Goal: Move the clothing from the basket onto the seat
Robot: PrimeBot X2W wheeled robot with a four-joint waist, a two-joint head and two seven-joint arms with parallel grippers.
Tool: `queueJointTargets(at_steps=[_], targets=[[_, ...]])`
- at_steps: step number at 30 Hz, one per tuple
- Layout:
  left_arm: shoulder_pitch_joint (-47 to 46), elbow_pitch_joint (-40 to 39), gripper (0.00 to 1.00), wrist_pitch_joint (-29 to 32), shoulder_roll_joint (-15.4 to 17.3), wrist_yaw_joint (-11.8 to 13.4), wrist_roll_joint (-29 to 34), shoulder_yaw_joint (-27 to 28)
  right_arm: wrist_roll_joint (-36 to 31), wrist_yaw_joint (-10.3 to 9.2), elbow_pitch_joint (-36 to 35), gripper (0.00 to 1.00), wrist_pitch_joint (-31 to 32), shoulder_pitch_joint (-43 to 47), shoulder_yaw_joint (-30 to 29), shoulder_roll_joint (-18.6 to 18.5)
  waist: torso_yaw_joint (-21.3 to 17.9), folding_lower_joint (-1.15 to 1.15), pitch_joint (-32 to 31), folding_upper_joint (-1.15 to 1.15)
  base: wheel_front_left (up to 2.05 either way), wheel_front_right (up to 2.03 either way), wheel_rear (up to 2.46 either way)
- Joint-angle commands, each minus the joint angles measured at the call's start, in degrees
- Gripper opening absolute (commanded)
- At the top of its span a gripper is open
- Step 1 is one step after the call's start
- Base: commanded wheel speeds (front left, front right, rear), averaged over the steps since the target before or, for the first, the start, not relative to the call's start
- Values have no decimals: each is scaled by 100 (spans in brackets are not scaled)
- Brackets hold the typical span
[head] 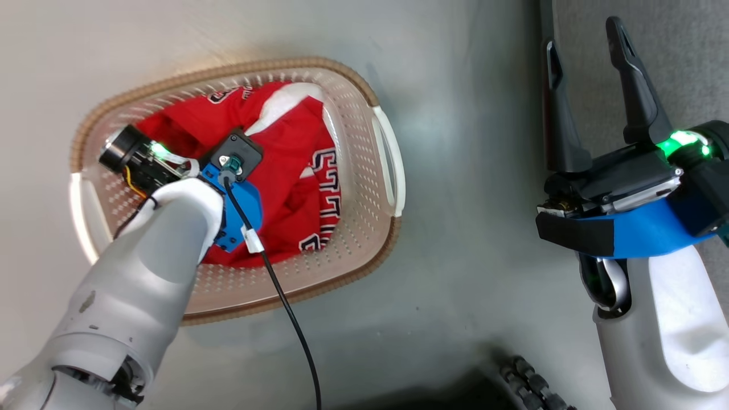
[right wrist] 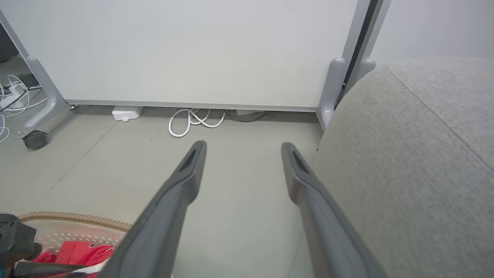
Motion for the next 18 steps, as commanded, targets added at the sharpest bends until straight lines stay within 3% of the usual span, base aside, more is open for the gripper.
queueJointTargets(at_steps=[1,5,18], targets=[[42,-53,0,-63,-13,-27,-45,33,-49,1,26,100,-22,12,-25,-14,124,0,-225,0,0,0,0],[207,-249,0,-138,-83,-30,-158,91,-57,1,139,100,-22,112,-52,-14,250,0,-611,0,0,0,0],[1175,-1971,0,-140,35,118,-376,571,-131,1,535,100,-22,620,-134,-15,619,0,-2129,0,0,0,0]])
